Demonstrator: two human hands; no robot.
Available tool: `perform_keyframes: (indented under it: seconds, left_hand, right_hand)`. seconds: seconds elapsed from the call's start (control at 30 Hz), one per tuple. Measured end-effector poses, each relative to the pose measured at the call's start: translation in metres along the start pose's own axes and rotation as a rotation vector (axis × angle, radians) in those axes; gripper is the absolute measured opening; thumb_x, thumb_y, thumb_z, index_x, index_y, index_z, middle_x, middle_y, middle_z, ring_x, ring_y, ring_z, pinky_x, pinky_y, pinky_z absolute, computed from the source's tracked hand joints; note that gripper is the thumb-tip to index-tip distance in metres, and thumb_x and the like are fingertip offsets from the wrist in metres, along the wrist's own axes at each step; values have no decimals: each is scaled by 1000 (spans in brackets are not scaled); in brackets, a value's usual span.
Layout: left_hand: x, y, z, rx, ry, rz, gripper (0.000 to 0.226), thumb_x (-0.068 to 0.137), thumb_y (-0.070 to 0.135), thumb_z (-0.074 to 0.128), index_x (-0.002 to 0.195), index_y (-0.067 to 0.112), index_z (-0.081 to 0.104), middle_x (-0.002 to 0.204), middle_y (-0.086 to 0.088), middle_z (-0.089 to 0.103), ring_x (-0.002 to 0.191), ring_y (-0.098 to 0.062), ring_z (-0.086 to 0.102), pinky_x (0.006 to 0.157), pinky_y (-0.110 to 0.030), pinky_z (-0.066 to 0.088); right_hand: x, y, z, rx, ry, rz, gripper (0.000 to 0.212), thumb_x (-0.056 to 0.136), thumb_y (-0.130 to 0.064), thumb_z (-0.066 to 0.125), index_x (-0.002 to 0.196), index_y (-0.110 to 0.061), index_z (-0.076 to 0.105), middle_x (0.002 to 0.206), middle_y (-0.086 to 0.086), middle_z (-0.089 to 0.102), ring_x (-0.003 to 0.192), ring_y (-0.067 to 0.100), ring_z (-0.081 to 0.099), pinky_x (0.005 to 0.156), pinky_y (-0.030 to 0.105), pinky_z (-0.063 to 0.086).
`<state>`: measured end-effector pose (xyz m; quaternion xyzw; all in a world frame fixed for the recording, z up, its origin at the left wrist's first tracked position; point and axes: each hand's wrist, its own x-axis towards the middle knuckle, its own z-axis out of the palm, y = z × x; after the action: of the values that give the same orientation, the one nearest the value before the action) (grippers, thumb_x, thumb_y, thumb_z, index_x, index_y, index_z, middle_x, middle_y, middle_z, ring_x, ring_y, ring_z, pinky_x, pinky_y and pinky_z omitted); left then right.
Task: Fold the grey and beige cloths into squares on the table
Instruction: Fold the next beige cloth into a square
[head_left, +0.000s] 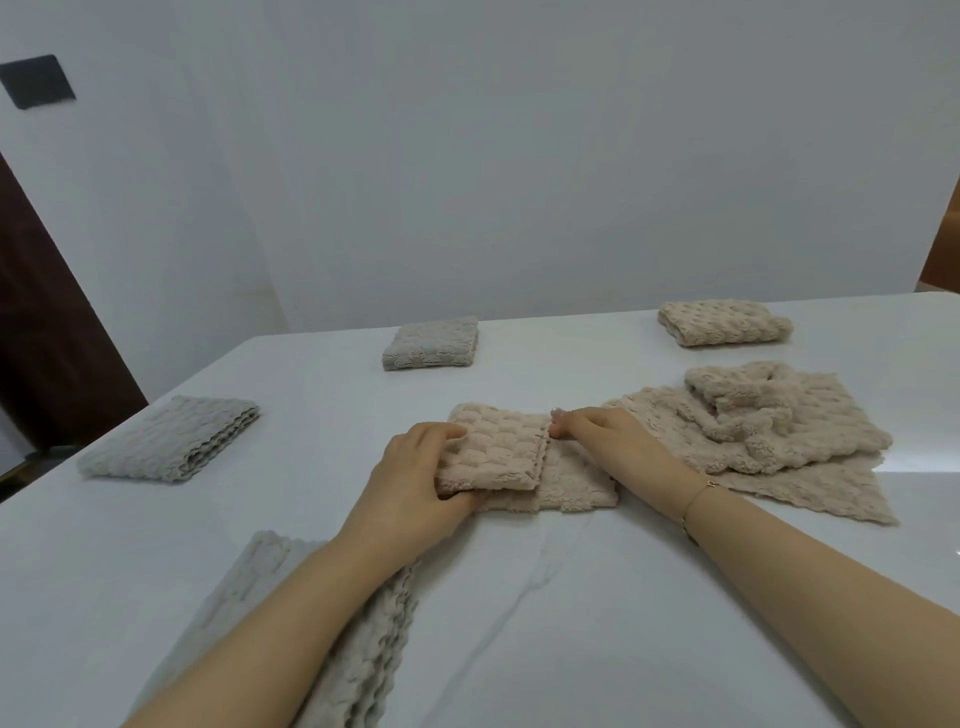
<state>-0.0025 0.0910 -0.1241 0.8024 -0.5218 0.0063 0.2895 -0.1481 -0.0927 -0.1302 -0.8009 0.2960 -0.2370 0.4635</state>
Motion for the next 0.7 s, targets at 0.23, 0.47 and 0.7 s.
perform_keyframes:
  seconds: [0.23,0.47,0.7]
  left_hand:
    - [-2,-4,1,-367,194,-24,13,82,31,70,95,33,72,101,19,66,96,3,59,81,-28,50]
    - [-5,-3,4,-261,183,103,20,80,39,71,101,40,70,114,22,60,109,3,53,89,-23,45]
    - [-6,-7,5,-111,79,148,45,77,28,72,120,32,61,124,21,51,114,1,42,89,-2,28]
  right_hand:
    - [-6,-16,7,-184,89,-52,65,86,-50,58,59,9,52,55,23,46,42,14,30,45,20,27]
    - [-4,-28,17,-23,139,34,40,80,-33,71,59,0,62,55,9,61,33,3,33,45,21,31]
    - [1,-33,5,380,164,164,21,92,-24,57,75,-13,51,68,3,55,59,18,53,54,25,45]
